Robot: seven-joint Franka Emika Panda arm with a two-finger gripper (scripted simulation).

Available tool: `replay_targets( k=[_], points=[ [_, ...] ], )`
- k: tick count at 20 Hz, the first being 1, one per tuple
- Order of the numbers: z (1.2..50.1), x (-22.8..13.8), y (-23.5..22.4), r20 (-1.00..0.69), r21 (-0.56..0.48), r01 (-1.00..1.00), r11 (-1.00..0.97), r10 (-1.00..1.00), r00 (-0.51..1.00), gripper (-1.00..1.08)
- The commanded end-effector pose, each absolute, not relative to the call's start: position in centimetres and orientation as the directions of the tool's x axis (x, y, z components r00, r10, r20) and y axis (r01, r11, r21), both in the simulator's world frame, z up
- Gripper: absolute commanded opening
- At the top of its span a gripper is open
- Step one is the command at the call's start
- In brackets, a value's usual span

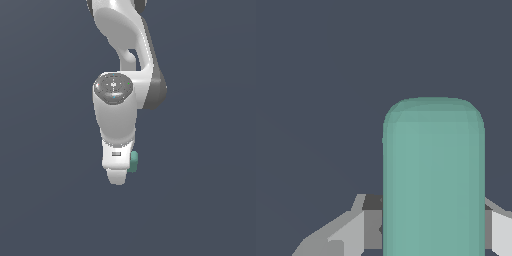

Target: Pick up the object and move it to a goal position.

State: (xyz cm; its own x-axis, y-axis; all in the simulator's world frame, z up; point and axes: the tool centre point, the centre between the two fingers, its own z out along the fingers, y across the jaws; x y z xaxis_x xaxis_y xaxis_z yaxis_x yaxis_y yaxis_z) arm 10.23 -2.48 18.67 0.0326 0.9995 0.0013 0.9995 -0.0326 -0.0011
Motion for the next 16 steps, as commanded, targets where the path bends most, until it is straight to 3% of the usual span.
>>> replay_targets(
  k=[1, 9, 16],
  points=[
    [21.1, 10.6, -3.3, 0.002, 0.000, 0.999, -0.032, 0.999, 0.032, -1.00],
    [27.9, 11.7, -5.8, 0.002, 0.000, 0.999, -0.033, 0.999, 0.033, -1.00],
    [30.9, 12.3, -6.9, 0.001, 0.000, 0.999, -0.033, 0.999, 0.033, -1.00]
  ],
)
